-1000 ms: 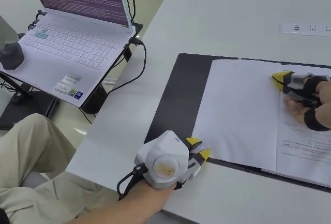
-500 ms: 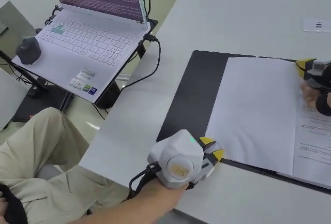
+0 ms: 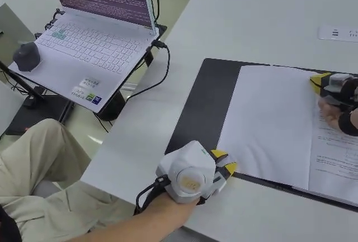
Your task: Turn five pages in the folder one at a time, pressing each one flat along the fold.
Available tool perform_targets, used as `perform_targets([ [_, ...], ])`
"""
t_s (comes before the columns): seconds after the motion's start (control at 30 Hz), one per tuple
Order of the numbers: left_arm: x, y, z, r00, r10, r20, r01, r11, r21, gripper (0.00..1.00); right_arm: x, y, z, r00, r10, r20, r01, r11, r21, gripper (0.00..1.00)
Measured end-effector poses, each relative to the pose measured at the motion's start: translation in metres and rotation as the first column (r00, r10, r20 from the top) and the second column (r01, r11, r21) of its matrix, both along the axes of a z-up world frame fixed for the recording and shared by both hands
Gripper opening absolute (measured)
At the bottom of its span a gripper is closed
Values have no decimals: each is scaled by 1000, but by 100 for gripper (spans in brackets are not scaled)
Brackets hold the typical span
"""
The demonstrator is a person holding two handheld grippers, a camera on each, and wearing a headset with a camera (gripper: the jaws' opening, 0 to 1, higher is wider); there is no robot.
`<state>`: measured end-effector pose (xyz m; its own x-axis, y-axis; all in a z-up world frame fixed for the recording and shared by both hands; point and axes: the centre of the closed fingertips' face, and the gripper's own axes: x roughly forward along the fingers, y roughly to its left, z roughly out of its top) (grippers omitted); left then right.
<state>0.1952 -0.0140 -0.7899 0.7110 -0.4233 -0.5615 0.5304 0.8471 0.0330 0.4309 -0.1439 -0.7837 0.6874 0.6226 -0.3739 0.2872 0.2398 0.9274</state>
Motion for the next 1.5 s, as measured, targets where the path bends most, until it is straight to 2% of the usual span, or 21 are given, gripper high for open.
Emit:
perform_targets([
  [0.4, -1, -1, 1, 1000, -2, -5, 2, 1000, 8, 12, -44, 1, 1, 996, 89, -13, -88, 995, 44, 0],
  [0.97, -2, -2, 2, 1000, -5, -2, 5, 1000, 13, 11, -116, 4, 9, 979, 201, -18, -198, 975, 105, 0],
  [1.17, -2, -2, 1, 1000, -5, -3, 5, 1000, 11, 11, -144, 7, 9, 972, 232, -16, -230, 968, 100, 0],
  [1.2, -2, -2, 1, 1000, -4, -4, 4, 1000, 9, 11, -144, 5, 5, 972, 233, -18, -230, 968, 102, 0],
  [1.5, -2, -1, 1, 1000, -9, -1, 9, 1000, 9, 11, -180, 6, -1, 959, 283, -27, -279, 955, 99, 0],
])
